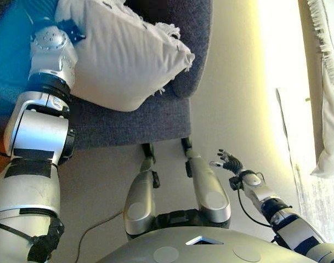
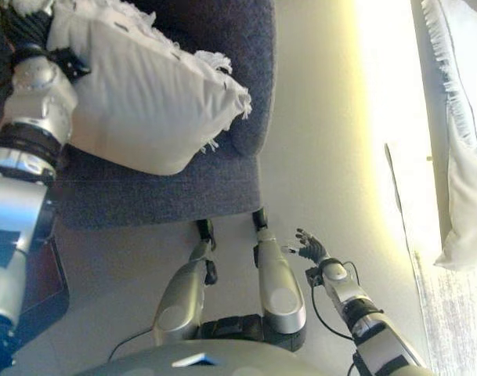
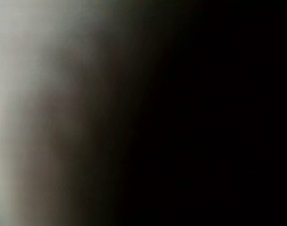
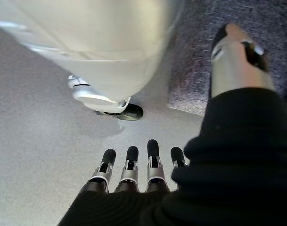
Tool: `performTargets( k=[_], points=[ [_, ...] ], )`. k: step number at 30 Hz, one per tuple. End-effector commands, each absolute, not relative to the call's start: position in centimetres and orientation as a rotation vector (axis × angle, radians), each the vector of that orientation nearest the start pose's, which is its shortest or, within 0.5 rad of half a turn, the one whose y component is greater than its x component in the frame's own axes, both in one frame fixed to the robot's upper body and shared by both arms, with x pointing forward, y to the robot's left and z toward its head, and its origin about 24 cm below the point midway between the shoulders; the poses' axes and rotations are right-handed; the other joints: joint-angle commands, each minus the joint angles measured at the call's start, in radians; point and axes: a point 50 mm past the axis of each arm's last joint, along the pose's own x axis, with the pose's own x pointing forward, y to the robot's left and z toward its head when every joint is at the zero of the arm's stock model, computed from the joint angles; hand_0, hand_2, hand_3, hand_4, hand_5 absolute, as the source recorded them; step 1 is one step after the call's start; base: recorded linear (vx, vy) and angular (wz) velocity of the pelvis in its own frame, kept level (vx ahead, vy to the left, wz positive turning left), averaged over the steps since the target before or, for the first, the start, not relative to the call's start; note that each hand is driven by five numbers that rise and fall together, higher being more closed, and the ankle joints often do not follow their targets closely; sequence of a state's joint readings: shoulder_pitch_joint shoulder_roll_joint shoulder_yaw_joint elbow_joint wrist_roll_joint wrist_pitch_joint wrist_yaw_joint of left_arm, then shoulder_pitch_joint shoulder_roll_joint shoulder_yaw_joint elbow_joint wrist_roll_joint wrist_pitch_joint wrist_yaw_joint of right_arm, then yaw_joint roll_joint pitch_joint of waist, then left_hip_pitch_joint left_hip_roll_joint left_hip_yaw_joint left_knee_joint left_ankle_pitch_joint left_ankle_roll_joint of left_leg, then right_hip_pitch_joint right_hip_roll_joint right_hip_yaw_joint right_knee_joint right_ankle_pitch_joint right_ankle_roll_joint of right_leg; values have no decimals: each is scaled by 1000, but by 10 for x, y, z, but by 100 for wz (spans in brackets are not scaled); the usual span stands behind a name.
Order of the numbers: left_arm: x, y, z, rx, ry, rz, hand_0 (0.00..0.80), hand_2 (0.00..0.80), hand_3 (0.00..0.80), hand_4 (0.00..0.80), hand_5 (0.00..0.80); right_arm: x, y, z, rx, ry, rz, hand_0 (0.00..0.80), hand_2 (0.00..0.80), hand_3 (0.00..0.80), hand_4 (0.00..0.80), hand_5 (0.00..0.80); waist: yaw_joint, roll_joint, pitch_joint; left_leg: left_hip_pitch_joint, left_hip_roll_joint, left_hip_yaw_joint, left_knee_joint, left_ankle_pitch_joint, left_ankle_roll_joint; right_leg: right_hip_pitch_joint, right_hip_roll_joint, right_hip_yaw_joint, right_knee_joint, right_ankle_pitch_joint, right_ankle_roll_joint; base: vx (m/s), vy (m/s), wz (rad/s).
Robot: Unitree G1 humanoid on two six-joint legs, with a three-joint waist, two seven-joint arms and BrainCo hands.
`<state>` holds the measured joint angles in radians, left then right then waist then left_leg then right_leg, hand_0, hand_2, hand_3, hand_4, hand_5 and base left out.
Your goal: Pick up the cushion and take it to the sofa
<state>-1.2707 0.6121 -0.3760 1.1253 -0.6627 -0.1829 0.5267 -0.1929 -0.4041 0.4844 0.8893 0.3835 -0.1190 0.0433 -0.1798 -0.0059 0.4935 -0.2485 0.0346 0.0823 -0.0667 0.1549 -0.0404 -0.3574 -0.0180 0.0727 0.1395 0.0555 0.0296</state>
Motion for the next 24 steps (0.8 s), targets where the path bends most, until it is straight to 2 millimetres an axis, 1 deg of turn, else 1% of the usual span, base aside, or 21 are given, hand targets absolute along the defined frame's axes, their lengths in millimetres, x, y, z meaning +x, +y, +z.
performTargets(
  k=[1, 4, 6, 10, 16, 18, 21, 23, 24],
  points=[
    [400, 238, 309, 50, -565, 599, 0, 0, 0, 0, 0, 224, -212, -86, -223, 617, 166, 0, 0, 0, 0, 0, -18, -70, 23, -37, -15, -6, 68, -116, -15, -3, -51, 42, -93, 11, 78, 0, 0, 0],
    [394, 229, 313, 53, -657, 575, 0, 0, 0, 0, 0, 222, -219, -87, -227, 616, 159, 0, 0, 0, 0, 0, -9, -56, 18, -34, -21, -12, 65, -119, -16, -2, -55, 34, -94, 7, 76, 0, 0, 0],
    [393, 228, 313, 41, -672, 575, 0, 0, 0, 0, 0, 221, -222, -88, -232, 615, 159, 0, 0, 0, 0, 0, -6, -49, 15, -33, -23, -14, 66, -120, -16, -1, -57, 29, -93, 4, 75, -1, 32, 0],
    [389, 233, 318, -8, -714, 586, 0, 0, 0, 0, 0, 222, -227, -88, -242, 613, 155, 0, 0, 0, 0, 0, -1, -35, 1, -32, -24, -13, 68, -121, -18, 1, -59, 16, -89, -5, 67, 0, 27, 1],
    [382, 229, 331, 44, -807, 576, 0, 0, 0, 0, 0, 221, -232, -88, -235, 614, 139, 0, 0, 0, 0, 0, 13, -27, -21, -29, -29, -21, 61, -123, -17, 8, -62, 0, -94, -11, 65, -2, -12, 4],
    [379, 230, 331, 48, -829, 570, 0, 0, 0, 0, 0, 218, -233, -90, -226, 618, 130, 0, 0, 0, 0, 0, 20, -24, -31, -23, -31, -25, 59, -125, -16, 13, -64, -6, -97, -11, 66, -8, -41, 4],
    [378, 238, 322, 12, -813, 573, 0, 0, 0, 0, 0, 213, -236, -93, -211, 627, 115, 0, 0, 0, 0, 0, 32, -18, -42, -12, -34, -31, 56, -130, -15, 25, -66, -14, -100, -15, 67, -4, -34, 7],
    [377, 252, 303, -36, -769, 590, 0, 0, 0, 0, 0, 207, -237, -96, -200, 643, 107, 0, 0, 0, 0, 0, 40, -12, -56, 3, -38, -37, 53, -136, -15, 41, -69, -20, -104, -19, 68, 19, -31, 3],
    [376, 260, 289, -48, -728, 611, 0, 0, 0, 0, 0, 204, -237, -98, -191, 653, 100, 0, 0, 0, 0, 0, 46, -8, -64, 11, -40, -41, 54, -141, -14, 50, -71, -24, -105, -23, 68, 37, -26, 4]
  ],
)
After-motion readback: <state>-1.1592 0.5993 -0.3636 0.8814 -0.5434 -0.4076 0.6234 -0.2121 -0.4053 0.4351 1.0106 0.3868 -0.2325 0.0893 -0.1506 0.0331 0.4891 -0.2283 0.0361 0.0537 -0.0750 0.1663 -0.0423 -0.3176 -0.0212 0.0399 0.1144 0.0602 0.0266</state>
